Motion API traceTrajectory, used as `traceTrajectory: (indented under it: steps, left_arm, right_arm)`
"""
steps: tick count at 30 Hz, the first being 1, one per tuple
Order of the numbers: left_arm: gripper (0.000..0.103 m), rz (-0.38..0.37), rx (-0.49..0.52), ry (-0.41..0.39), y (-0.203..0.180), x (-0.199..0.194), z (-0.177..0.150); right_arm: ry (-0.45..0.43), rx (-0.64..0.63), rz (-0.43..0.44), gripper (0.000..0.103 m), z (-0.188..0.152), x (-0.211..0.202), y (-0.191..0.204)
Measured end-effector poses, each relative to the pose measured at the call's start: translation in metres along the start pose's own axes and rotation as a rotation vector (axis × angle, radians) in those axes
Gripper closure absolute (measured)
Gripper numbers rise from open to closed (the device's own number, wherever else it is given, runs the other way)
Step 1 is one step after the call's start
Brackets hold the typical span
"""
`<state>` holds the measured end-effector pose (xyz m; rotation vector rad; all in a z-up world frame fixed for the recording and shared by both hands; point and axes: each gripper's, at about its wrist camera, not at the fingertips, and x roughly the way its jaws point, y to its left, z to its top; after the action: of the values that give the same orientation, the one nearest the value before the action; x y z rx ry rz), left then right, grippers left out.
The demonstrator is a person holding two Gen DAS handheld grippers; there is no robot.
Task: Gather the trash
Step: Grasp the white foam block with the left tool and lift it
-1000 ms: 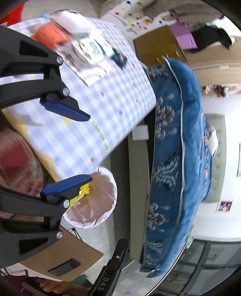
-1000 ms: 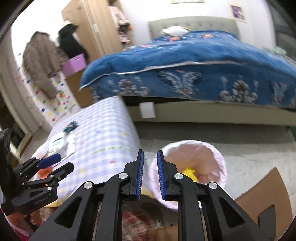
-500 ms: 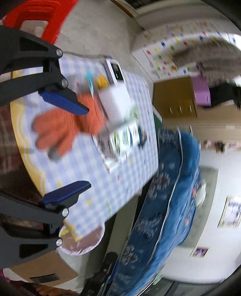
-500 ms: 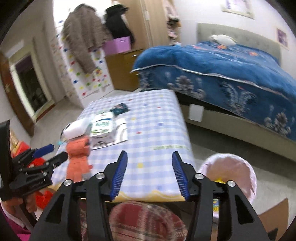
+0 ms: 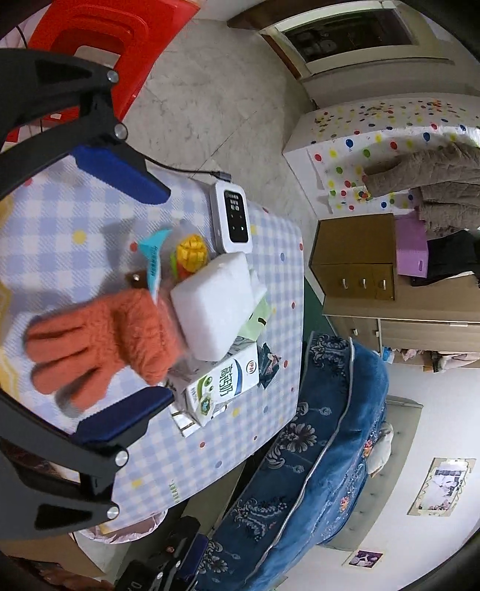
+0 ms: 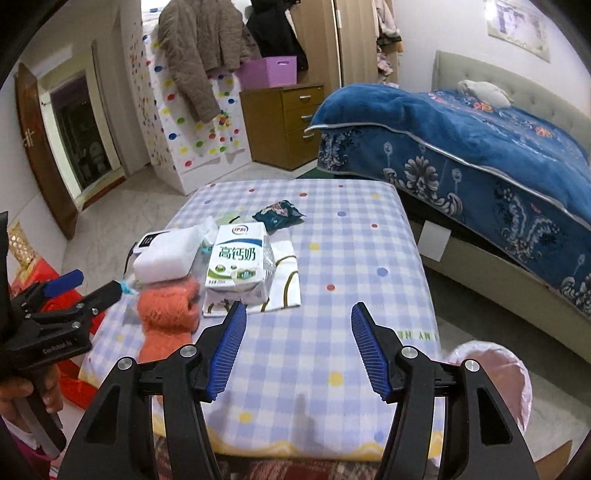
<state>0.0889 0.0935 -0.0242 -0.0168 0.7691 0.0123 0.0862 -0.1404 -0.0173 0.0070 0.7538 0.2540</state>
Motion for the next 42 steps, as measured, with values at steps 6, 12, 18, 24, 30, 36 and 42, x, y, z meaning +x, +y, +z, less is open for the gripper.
traceTrajectory:
  steps: [6, 12, 18, 24, 30, 36, 42]
  left_arm:
    - [0.007, 0.014, -0.001, 0.038, -0.017, 0.031, 0.014]
    - [0.007, 0.076, -0.003, 0.067, -0.034, 0.066, 0.029]
    - [0.010, 0.160, 0.011, 0.142, -0.037, 0.094, 0.031]
    - [0.034, 0.122, -0.009, 0.110, -0.029, 0.081, 0.026]
    - [0.034, 0.000, -0.026, 0.016, -0.008, 0.033, 0.017]
    - [0.034, -0.015, -0.056, -0.024, 0.021, -0.006, 0.003]
    - [0.034, 0.046, -0.074, -0.057, 0.052, -0.022, -0.005]
  right_arm:
    - [0.004, 0.016, 0.000, 0.043, 0.005, 0.014, -0.007]
    - [0.024, 0.057, -0.005, 0.043, 0.002, 0.025, -0.023]
    - [0.031, 0.082, -0.012, 0.043, 0.000, 0.027, -0.033]
    - [0.032, 0.085, -0.012, 0.043, -0.002, 0.026, -0.035]
    - [0.029, 0.060, 0.005, 0.043, -0.004, 0.021, -0.025]
    - [0.045, 0.002, 0.052, 0.033, -0.004, 0.027, 0.006]
    - [0.054, -0.061, 0.094, 0.030, -0.001, 0.036, 0.041]
